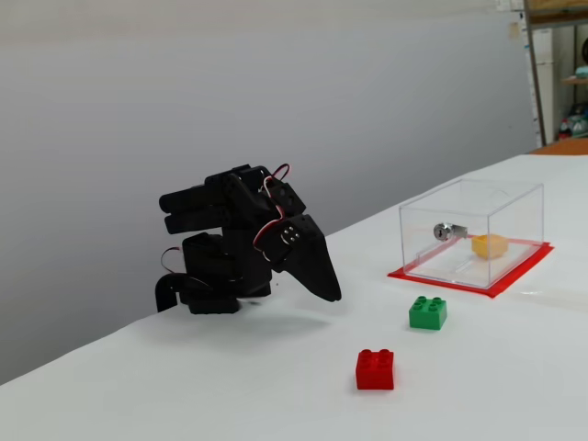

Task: Pick the yellow lego brick and place it into the transparent box

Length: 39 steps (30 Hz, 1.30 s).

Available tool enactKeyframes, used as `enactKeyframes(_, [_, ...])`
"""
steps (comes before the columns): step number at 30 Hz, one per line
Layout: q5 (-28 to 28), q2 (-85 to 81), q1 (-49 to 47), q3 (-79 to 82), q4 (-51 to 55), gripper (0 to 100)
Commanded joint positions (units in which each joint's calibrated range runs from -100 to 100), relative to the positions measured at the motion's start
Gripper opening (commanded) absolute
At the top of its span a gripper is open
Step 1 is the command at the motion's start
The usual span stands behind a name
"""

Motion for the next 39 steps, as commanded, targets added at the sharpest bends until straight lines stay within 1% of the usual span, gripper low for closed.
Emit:
enactKeyframes(1, [-0.68, -1.94, 0.86, 0.67, -0.05, 2])
enactKeyframes(6, [-0.73, -2.11, 0.2, 2.93, -0.14, 2])
enactKeyframes(39, [-0.68, -2.2, 0.27, 3.02, -0.83, 2])
